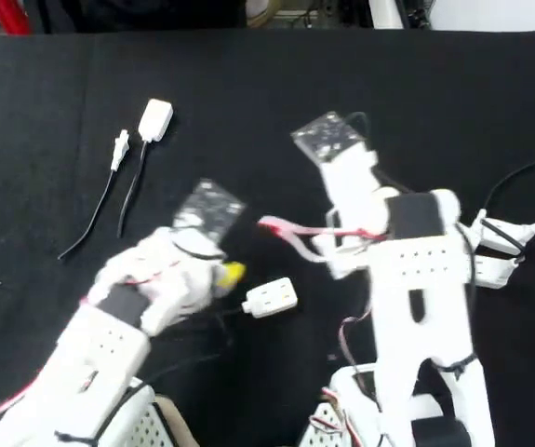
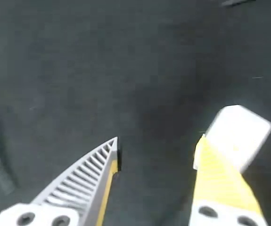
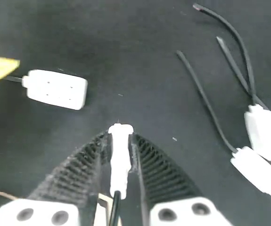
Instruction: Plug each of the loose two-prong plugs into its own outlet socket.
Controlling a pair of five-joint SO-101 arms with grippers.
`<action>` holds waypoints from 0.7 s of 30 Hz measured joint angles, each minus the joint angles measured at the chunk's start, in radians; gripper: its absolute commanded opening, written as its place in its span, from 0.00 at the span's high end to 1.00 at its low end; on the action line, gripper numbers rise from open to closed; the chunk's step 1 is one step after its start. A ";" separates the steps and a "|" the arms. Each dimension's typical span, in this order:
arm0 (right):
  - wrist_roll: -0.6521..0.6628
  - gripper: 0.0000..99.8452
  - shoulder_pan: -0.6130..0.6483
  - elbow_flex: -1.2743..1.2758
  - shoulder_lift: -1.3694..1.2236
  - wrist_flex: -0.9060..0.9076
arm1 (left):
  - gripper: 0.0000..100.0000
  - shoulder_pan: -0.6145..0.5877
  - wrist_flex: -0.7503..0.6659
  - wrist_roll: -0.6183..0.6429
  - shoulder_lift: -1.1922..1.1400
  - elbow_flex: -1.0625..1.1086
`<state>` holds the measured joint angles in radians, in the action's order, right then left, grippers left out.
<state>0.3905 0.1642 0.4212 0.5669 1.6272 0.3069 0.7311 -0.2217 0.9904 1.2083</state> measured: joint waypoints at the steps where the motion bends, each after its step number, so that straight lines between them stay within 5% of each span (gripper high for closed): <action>1: -0.034 0.99 0.038 0.023 -0.003 -0.012 | 0.74 -0.057 0.000 -0.008 0.034 0.025; 9: -0.153 0.99 0.160 0.100 -0.095 -0.098 | 0.74 -0.356 0.000 -0.040 0.307 0.238; 15: -0.175 0.99 0.161 0.114 -0.278 -0.189 | 0.74 -0.436 0.011 -0.077 0.514 0.376; 21: -0.207 0.99 0.192 0.118 -0.298 -0.222 | 0.74 -0.437 0.170 -0.083 0.694 0.407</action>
<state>0.1834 0.3560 0.5393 0.2693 1.4047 -0.1304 0.9014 -0.3046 1.6840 1.6149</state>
